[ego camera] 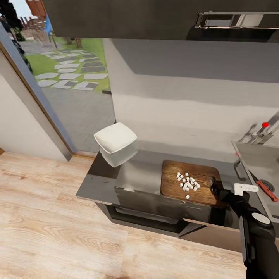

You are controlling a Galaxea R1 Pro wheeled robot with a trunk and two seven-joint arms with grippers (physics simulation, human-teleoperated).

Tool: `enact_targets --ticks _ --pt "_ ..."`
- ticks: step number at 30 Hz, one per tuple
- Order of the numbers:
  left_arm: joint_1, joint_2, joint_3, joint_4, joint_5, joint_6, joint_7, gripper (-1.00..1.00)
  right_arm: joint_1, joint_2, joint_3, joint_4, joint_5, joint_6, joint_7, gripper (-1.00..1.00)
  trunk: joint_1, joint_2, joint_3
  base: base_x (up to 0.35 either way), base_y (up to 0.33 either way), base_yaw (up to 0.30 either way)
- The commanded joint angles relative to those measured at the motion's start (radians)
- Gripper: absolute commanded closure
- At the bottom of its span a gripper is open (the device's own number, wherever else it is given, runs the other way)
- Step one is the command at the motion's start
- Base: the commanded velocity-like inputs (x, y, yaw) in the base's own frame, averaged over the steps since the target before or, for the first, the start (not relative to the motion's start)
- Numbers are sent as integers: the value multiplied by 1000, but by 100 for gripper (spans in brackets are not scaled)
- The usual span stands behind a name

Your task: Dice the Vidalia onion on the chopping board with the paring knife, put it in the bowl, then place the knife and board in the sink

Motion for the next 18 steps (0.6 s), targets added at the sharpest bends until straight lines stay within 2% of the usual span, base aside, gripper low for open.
enact_targets --ticks 1,8,9,18 --pt "0 2 -7 -1 10 -2 5 -100 -1 1 -2 13 10 4 11 -100 1 -1 -2 0 0 0" --pt "0 1 -7 -1 10 -2 5 -100 -1 1 -2 13 10 17 11 -100 1 -1 -2 0 0 0" --pt "0 2 -7 -1 10 -2 5 -100 -1 1 -2 13 10 18 11 100 1 -1 -2 0 0 0" --pt "0 2 -7 -1 10 -2 5 -100 -1 1 -2 13 10 18 11 100 1 -1 -2 0 0 0"
